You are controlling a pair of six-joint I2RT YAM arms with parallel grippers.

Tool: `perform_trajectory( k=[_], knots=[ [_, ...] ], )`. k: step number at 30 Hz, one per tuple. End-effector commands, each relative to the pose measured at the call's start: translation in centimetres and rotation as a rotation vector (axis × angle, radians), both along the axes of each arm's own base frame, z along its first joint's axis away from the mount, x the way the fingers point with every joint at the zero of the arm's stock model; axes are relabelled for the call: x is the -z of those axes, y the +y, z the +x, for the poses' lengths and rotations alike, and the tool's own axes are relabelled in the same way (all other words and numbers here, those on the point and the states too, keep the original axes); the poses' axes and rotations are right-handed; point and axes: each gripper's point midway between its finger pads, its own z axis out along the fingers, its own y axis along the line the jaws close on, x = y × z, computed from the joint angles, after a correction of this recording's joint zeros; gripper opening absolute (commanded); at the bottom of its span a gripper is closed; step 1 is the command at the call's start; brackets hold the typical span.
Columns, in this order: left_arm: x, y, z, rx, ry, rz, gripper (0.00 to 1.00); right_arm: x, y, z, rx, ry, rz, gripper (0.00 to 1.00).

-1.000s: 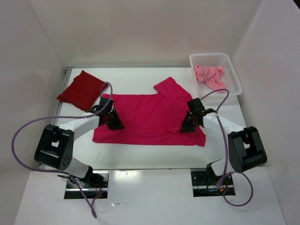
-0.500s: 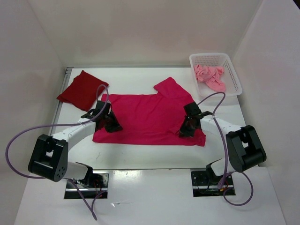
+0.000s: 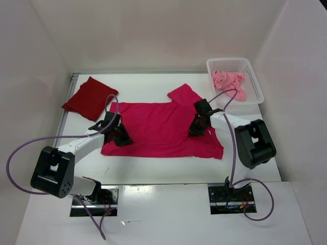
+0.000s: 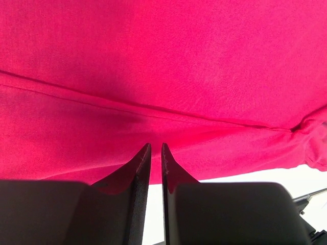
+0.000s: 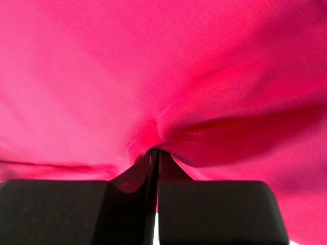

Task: Fold and stack the t-shirts
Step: Fold the flattened tshirt in 1/3 of the way

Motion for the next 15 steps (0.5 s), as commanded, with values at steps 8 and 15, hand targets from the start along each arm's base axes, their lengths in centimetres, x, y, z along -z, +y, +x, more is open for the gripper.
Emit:
perform_trajectory(
  k=[8,15],
  knots=[
    [-2.3,0.4,0.9,-0.028,-0.075,0.001,0.20,-5.9,4.6,8.8,-0.038,-0.216,0.110,0.01],
    [-3.0,-1.4,1.0,0.068,-0.088,0.059,0.20,-7.9,4.6,3.4,-0.077,-0.248,0.120,0.02]
  ],
)
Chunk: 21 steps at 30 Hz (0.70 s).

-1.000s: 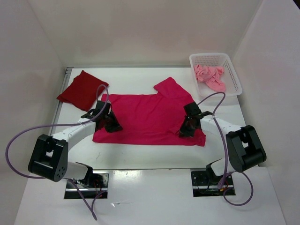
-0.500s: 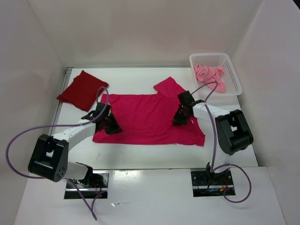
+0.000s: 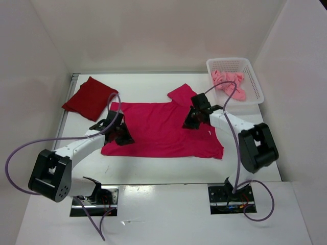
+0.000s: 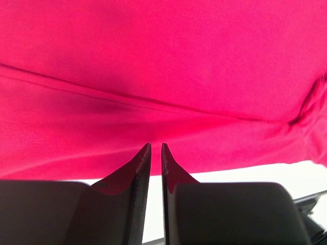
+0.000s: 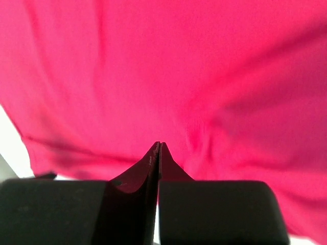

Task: Fold and stack the t-shirts
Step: Fold the flattened tshirt in 1/3 of the way

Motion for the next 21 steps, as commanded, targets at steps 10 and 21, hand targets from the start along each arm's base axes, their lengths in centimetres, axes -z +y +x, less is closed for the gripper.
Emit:
perform_trajectory(
  k=[10,21],
  knots=[
    [1.3,-5.8,-0.1,0.200,0.023,0.101,0.17,3.0,4.8,-8.8,-0.158,0.071,0.009,0.00],
    [8.0,-3.2,-6.0,0.183,0.311,0.122,0.19,8.1,3.5,-12.6,-0.175,0.162,-0.100,0.00]
  ],
)
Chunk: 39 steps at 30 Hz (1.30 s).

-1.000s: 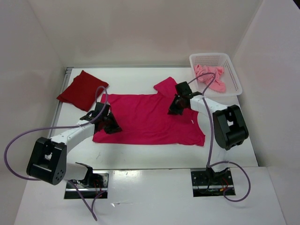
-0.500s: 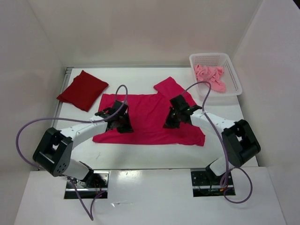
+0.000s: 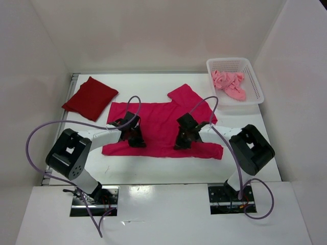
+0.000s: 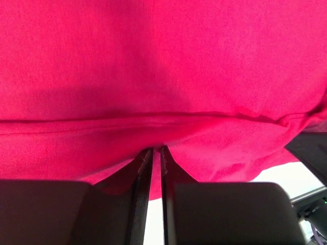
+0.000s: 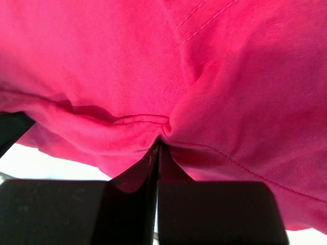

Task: Fold and stack the t-shirts
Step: Fold the flattened tshirt in 1/3 of the way, then grap the side of the flattened tshirt furthest away from the robot with both arms

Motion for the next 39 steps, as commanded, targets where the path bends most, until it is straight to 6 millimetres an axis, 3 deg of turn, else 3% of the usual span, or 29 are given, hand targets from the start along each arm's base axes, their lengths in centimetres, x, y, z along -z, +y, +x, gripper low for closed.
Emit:
perform_trajectory(
  k=[1,5,9,11,14,15,16,18,20,21,22,24,26,27,28,29,30,32,39],
  knots=[
    [4.2,3.7,-7.4,0.000,0.232,0.124,0.19,2.3,-0.9,-2.7,-0.012,0.028,-0.068,0.00],
    [2.6,3.8,-9.9,-0.027,0.241,0.047,0.24,1.8,-1.4,-5.5,-0.015,0.059,-0.051,0.00],
    [0.7,3.9,-9.9,-0.057,0.212,0.027,0.25,-0.2,-2.0,-6.2,-0.007,0.039,-0.028,0.00],
    [0.0,4.1,-9.2,-0.078,0.203,0.019,0.25,-1.9,-1.4,-5.5,-0.019,0.010,-0.011,0.02],
    [-3.7,4.3,-5.7,-0.082,0.077,-0.024,0.27,-4.0,-0.3,-4.0,-0.055,-0.031,0.013,0.12],
    [-6.9,5.4,-2.6,-0.123,-0.036,-0.037,0.29,-5.2,0.1,-2.9,-0.062,-0.056,0.020,0.16],
    [-8.6,6.1,-0.8,-0.167,-0.095,-0.041,0.29,-6.0,0.3,-2.0,-0.049,-0.075,0.035,0.17],
    [-11.0,9.4,3.2,-0.251,-0.211,0.000,0.32,-7.8,0.6,-0.3,-0.054,-0.120,0.065,0.19],
    [-13.2,11.0,7.2,-0.277,-0.327,0.009,0.34,-8.7,0.5,0.8,-0.070,-0.153,0.082,0.17],
    [-13.2,12.0,8.6,-0.298,-0.348,0.032,0.34,-8.6,0.5,1.4,-0.077,-0.157,0.085,0.14],
    [-11.5,13.8,10.2,-0.339,-0.316,0.070,0.34,-9.2,0.8,2.0,-0.088,-0.171,0.096,0.08],
    [-10.5,15.7,13.7,-0.372,-0.323,0.113,0.34,-10.0,1.3,3.0,-0.123,-0.206,0.093,0.03],
    [-10.3,18.0,16.3,-0.427,-0.355,0.160,0.34,-10.0,1.7,3.7,-0.138,-0.219,0.090,0.01],
    [-8.6,19.0,17.1,-0.440,-0.321,0.202,0.34,-10.6,2.2,4.2,-0.155,-0.241,0.103,0.01],
    [-9.7,19.7,19.0,-0.451,-0.362,0.214,0.35,-10.7,2.4,4.4,-0.155,-0.242,0.104,0.01],
    [-9.3,20.6,19.8,-0.472,-0.358,0.231,0.38,-10.5,2.7,4.5,-0.172,-0.237,0.105,0.01],
    [-7.5,20.9,20.4,-0.467,-0.324,0.253,0.39,-11.0,2.9,4.9,-0.181,-0.257,0.111,0.02],
    [-7.5,22.4,21.7,-0.500,-0.326,0.274,0.42,-10.6,3.1,5.0,-0.194,-0.239,0.120,0.03],
    [-4.1,24.1,22.2,-0.529,-0.265,0.318,0.47,-9.8,3.0,4.7,-0.199,-0.232,0.125,0.06]
  ],
)
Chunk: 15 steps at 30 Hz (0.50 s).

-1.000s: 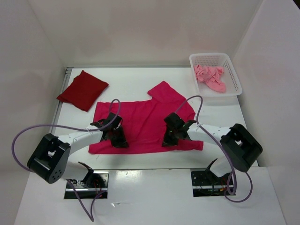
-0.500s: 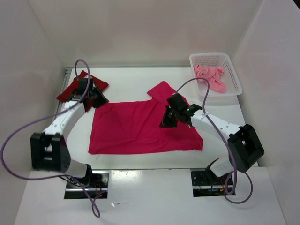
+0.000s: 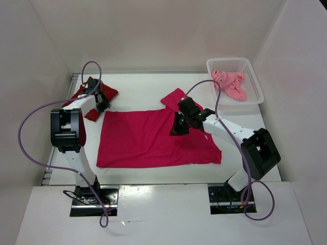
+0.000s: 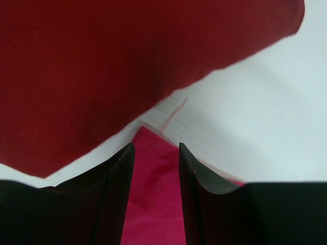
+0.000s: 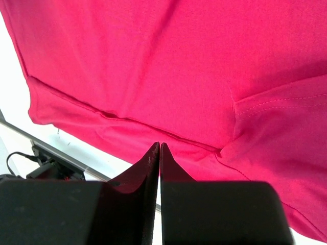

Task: Fold and stack the t-shirts
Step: Grap the side of the flattened tshirt furthest away from the robot with both arms

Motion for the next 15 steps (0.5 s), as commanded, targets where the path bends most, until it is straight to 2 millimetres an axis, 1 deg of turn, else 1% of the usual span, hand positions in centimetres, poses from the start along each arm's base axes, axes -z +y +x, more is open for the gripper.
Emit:
perform_trajectory(
  k=[1,2,3,6,7,8,9,10,11,12,13,14,15],
  knots=[
    [-0.5,1.3,2.0,-0.012,-0.040,0.051,0.47,-1.0,0.7,1.2,-0.020,-0.056,0.032,0.06],
    [0.3,1.3,1.9,-0.011,-0.022,0.050,0.47,-1.3,0.7,1.2,-0.020,-0.064,0.037,0.06],
    [-0.1,1.3,2.2,-0.012,-0.032,0.051,0.47,-1.4,0.5,1.3,-0.023,-0.064,0.040,0.06],
    [0.9,1.6,2.0,-0.010,-0.009,0.063,0.47,-1.4,0.5,1.3,-0.024,-0.064,0.040,0.07],
    [0.9,1.6,2.0,-0.010,-0.009,0.063,0.47,-1.4,0.5,1.3,-0.024,-0.064,0.040,0.07],
    [1.5,1.4,1.9,-0.004,0.003,0.054,0.47,-1.4,0.5,1.3,-0.024,-0.064,0.040,0.07],
    [1.5,1.4,1.9,-0.003,0.003,0.053,0.47,-1.4,0.5,1.3,-0.024,-0.064,0.040,0.07],
    [1.5,1.2,1.9,0.002,0.002,0.046,0.46,-1.0,0.4,1.1,-0.024,-0.057,0.035,0.07],
    [1.9,1.2,1.9,0.002,0.011,0.045,0.45,-1.3,0.4,1.1,-0.024,-0.064,0.040,0.07],
    [2.0,1.2,1.9,0.002,0.011,0.045,0.43,-1.3,0.4,1.1,-0.024,-0.064,0.040,0.07],
    [2.3,1.2,1.5,0.002,0.022,0.044,0.41,-1.7,0.4,1.1,-0.016,-0.067,0.048,0.07],
    [2.2,1.2,1.7,0.002,0.013,0.045,0.36,-1.7,0.1,1.4,-0.006,-0.068,0.048,0.08],
    [2.7,1.1,1.3,0.002,0.026,0.044,0.34,-2.0,0.0,1.5,0.000,-0.080,0.048,0.10]
  ],
)
